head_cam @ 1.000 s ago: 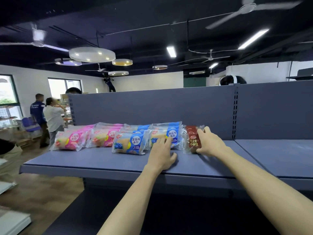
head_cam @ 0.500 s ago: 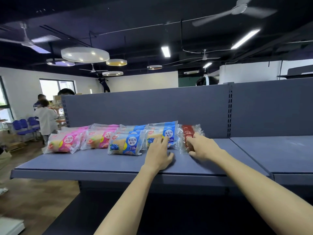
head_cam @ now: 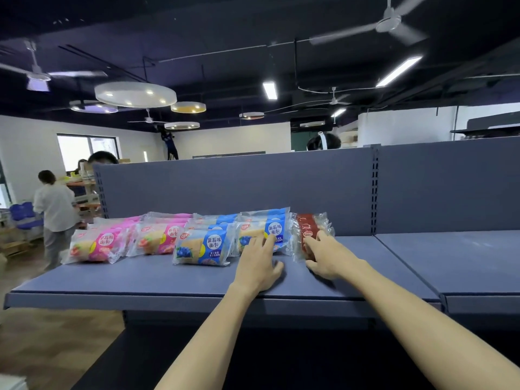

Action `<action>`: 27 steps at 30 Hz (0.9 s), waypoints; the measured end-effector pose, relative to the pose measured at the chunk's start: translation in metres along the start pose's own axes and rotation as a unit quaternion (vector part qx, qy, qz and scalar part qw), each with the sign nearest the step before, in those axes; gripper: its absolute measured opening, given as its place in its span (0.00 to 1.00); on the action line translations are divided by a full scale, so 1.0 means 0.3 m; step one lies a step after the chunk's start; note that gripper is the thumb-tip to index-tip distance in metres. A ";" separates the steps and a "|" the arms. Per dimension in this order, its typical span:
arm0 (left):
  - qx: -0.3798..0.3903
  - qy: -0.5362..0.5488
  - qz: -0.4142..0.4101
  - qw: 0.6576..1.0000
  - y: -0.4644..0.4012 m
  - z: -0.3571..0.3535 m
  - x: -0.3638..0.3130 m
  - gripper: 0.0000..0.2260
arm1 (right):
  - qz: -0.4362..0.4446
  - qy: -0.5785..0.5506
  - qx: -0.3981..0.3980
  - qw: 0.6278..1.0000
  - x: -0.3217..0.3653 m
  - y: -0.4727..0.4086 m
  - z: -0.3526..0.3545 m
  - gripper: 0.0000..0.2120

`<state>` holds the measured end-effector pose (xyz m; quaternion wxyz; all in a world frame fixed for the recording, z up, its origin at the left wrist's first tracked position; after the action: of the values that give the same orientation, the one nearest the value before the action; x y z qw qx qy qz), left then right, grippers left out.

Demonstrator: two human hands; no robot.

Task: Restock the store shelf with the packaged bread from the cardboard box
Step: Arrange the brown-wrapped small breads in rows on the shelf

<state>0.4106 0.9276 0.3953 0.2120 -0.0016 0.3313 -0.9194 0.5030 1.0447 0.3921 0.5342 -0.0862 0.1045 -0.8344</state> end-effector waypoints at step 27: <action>0.028 -0.232 0.062 0.970 0.390 0.635 0.384 0.18 | 0.142 -0.011 -0.027 0.989 0.706 0.045 0.166 0.17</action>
<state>0.3787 0.6858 0.4567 0.3399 -0.1883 0.2470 -0.8877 0.4398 0.8424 0.4433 0.6459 -0.0942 0.1317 -0.7460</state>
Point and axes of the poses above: each hand's wrist, its own y-axis away from the middle knuckle, its own z-axis out of the back of the hand, x = y × z, the point moved 10 cm from there along -y, towards the middle knuckle, and after that the axes turned 1 degree about z, right-handed, at the moved point
